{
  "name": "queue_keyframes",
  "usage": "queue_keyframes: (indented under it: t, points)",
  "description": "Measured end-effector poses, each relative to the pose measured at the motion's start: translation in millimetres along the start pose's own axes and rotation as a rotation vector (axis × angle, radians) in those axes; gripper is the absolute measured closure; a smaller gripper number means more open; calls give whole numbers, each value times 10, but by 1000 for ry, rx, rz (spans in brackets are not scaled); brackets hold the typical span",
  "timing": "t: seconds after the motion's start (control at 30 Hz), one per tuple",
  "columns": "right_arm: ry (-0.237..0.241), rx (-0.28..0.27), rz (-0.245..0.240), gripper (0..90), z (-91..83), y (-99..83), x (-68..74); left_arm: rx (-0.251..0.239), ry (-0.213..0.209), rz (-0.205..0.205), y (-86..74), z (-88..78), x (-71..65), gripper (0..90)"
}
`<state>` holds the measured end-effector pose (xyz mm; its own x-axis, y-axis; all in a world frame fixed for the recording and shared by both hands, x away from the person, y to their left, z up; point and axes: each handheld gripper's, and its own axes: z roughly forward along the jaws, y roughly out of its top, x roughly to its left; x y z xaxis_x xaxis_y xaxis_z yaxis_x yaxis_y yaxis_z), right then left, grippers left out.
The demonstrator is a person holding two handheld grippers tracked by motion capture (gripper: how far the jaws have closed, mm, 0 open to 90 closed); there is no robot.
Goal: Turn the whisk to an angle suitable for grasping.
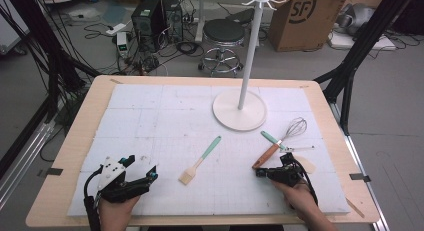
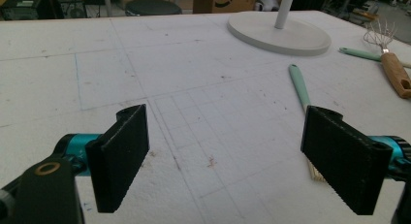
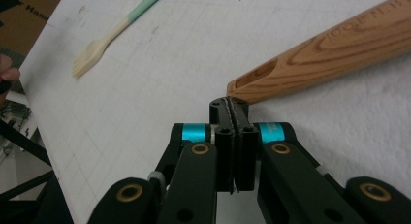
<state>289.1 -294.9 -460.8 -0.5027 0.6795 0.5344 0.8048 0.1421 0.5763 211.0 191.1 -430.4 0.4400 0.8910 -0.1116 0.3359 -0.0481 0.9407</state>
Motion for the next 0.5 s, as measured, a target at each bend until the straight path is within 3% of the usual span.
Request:
queue_keyframes:
  t: [0.3,0.5]
  points:
    - [17,-6,34,896,75,89,-40,-3,-4,3,2,0,-3,183]
    - [2,-11,34,896,177,215,-35,-4,2,0,3,-13,9,184]
